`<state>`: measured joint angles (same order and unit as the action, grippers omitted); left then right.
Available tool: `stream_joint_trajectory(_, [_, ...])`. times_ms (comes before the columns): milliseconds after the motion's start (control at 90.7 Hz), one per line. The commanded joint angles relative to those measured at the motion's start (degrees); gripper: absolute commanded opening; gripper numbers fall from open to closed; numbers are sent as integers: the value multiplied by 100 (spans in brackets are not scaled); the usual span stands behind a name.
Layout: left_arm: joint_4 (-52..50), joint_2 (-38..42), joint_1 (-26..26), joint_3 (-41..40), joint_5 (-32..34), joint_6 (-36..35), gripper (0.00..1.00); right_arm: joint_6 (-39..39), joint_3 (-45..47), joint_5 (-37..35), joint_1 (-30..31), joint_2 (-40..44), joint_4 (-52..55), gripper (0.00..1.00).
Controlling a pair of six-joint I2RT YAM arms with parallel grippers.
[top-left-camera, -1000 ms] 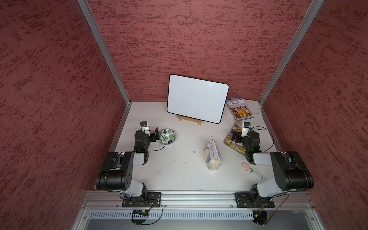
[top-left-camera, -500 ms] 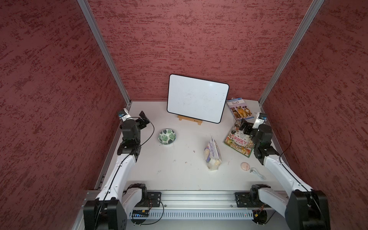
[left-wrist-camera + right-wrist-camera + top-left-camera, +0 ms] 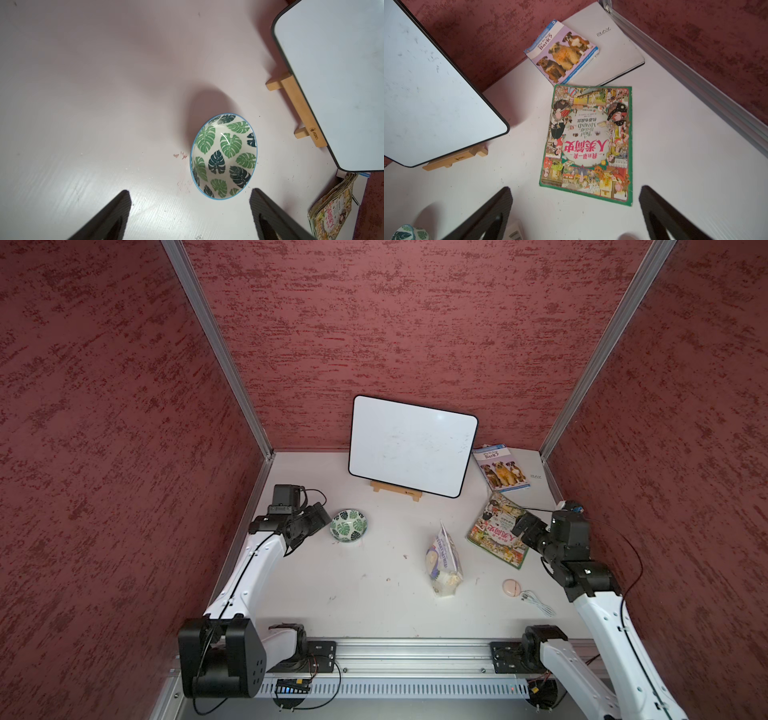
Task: Pour the oats into the breakfast bowl
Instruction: Move the bowl to the center of the board.
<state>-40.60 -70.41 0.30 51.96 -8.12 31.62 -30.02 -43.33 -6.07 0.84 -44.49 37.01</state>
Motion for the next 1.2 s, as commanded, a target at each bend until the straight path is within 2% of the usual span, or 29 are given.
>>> stream_joint_trajectory(0, [-90, -217, -48, -185, -502, 7, 80, 2, -119, 585, -40, 7, 434, 99])
stream_joint_trajectory(88, [186, -520, -185, -202, -658, 147, 78, 61, -98, 757, -40, -13, 444, 99])
stream_joint_trajectory(275, [694, -1171, -385, -61, -613, 312, 66, 75, -40, 996, -41, 41, 546, 99])
stream_joint_trajectory(342, [796, -1478, -391, 6, -586, 362, 59, 80, -7, 1099, -45, 66, 566, 99])
stream_joint_trajectory(408, [839, -1764, -400, 73, -547, 384, 47, 84, 16, 1138, -41, 108, 579, 99])
stream_joint_trajectory(507, [976, -2048, -407, 125, -512, 443, 38, 101, 29, 1273, -42, 167, 574, 99])
stream_joint_trajectory(672, [1082, -2285, -429, 253, -487, 473, 34, 132, -17, 1368, -40, 121, 638, 99])
stream_joint_trajectory(760, [1065, -2404, -426, 324, -452, 480, 23, 124, -3, 1400, -38, 107, 631, 99])
stream_joint_trajectory(826, [1031, -2487, -440, 361, -431, 487, 5, 140, 17, 1501, -38, 106, 609, 99])
stream_joint_trajectory(860, [1009, -2528, -438, 371, -454, 479, 0, 164, 11, 1569, -40, 110, 613, 99])
stream_joint_trajectory(1047, [688, -2363, -619, 402, -393, 443, 0, 448, -261, 2141, -40, 95, 855, 99])
stream_joint_trajectory(1190, [293, -1791, -1170, 274, -267, 501, 0, 755, -657, 2297, -36, 4, 1427, 99])
